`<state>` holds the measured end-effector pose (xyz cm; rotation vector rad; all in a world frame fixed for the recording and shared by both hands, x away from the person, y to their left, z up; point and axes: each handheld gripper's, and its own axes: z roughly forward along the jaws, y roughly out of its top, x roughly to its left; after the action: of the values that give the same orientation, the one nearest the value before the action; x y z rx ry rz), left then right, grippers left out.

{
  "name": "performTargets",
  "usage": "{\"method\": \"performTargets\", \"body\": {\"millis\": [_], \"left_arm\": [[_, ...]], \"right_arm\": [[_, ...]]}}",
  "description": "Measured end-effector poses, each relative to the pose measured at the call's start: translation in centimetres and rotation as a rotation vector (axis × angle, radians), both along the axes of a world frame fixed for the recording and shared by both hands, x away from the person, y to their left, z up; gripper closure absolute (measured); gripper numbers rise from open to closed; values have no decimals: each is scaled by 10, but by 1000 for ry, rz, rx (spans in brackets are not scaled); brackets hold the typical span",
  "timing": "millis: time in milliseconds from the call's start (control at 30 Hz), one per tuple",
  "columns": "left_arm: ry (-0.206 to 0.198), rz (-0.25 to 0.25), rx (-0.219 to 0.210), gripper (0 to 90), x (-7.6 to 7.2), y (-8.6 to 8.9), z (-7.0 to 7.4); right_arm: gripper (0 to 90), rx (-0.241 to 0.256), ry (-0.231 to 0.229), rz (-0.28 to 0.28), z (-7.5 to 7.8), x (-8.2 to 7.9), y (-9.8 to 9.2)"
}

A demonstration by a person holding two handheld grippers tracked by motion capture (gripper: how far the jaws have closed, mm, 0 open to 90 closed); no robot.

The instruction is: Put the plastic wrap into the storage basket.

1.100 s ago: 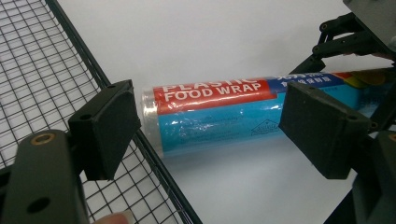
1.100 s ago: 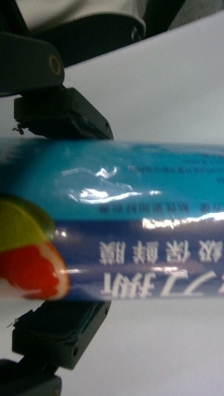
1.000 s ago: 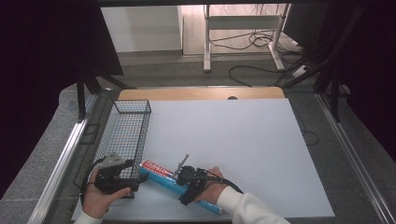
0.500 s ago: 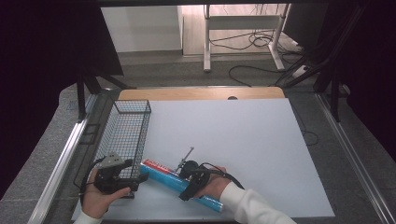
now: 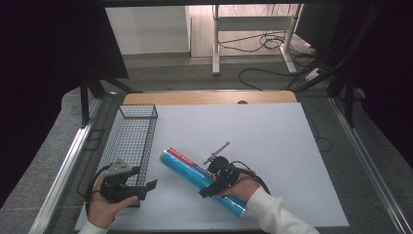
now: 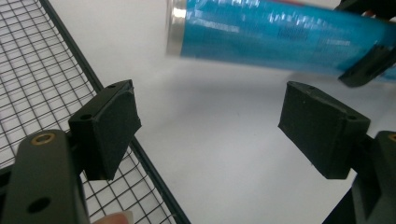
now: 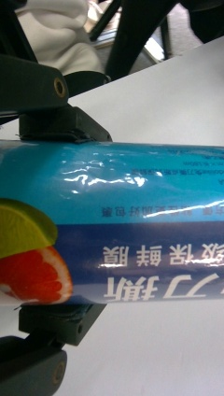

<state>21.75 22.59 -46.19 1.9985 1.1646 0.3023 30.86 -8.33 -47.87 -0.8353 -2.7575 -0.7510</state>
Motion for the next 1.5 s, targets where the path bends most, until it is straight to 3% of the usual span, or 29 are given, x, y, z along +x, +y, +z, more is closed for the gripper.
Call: {"method": "performTargets", "body": {"millis": [267,400,767,1200,1500], "left_arm": [[-4,-4,-26,197,0,-3,2],[4,-5,-22,197,2,-5,0],[7,-7,-22,196,2,-13,1],[25,-22,-89,174,15,-30,3],[56,-53,-208,131,26,-50,5]], "right_arm": [[323,69,-31,-51,11,-1,-22],[323,83,-46,-37,12,-3,-28],[323,122,-71,-71,16,-5,-40],[323,167,-89,-128,20,-6,-54],[323,187,-102,-147,23,-7,-57]]}}
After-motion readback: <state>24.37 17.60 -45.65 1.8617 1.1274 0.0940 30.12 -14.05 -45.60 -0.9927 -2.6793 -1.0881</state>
